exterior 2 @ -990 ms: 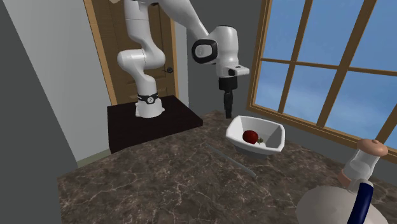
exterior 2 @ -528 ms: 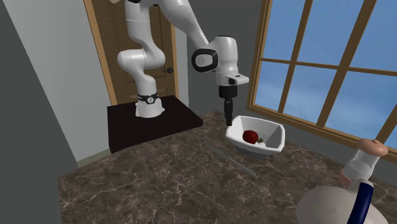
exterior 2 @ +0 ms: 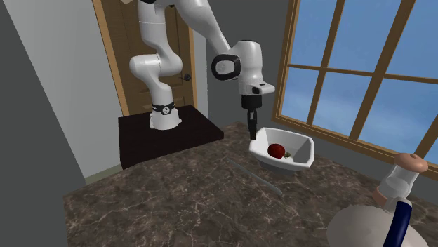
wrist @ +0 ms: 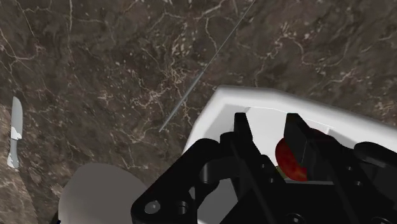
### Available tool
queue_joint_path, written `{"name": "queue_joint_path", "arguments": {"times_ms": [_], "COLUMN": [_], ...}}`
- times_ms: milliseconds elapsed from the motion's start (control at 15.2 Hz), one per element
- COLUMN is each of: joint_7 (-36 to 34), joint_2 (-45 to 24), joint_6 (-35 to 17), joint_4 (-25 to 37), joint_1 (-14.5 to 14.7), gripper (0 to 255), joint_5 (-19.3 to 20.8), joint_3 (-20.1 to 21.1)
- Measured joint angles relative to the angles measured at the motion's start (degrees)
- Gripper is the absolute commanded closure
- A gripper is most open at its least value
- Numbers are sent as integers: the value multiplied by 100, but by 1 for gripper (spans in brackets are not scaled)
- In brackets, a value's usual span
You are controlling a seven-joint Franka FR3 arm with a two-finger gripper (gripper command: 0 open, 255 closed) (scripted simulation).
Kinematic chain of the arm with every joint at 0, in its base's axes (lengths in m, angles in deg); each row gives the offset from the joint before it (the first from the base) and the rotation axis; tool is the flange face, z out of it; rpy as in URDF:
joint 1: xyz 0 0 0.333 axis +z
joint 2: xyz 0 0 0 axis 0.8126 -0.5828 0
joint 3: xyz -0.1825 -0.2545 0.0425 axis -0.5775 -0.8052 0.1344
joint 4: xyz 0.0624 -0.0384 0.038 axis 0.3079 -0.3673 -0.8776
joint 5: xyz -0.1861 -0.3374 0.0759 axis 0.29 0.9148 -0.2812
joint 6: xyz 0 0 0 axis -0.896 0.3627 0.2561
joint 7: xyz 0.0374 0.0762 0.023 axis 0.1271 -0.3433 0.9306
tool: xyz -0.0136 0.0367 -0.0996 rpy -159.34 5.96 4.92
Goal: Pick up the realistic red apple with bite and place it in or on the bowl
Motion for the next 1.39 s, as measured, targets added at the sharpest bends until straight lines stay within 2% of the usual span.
{"name": "queue_joint_path", "arguments": {"times_ms": [462,528,660,858,1056,1254,1386], "joint_7": [0,0,-191,-1422,-2907,-4357,-4826], "joint_2": [0,0,-48,-405,-841,-1238,-1426], "joint_6": [0,0,-97,-603,-1094,-1558,-1738], "joint_4": [0,0,-20,24,268,570,699], "joint_1": [0,0,61,469,1155,1986,2295], "gripper": [255,0,0,0,0,0,0], "joint_5": [0,0,44,370,754,1026,1105], "joint_3": [0,0,-24,-275,-749,-1378,-1639]}}
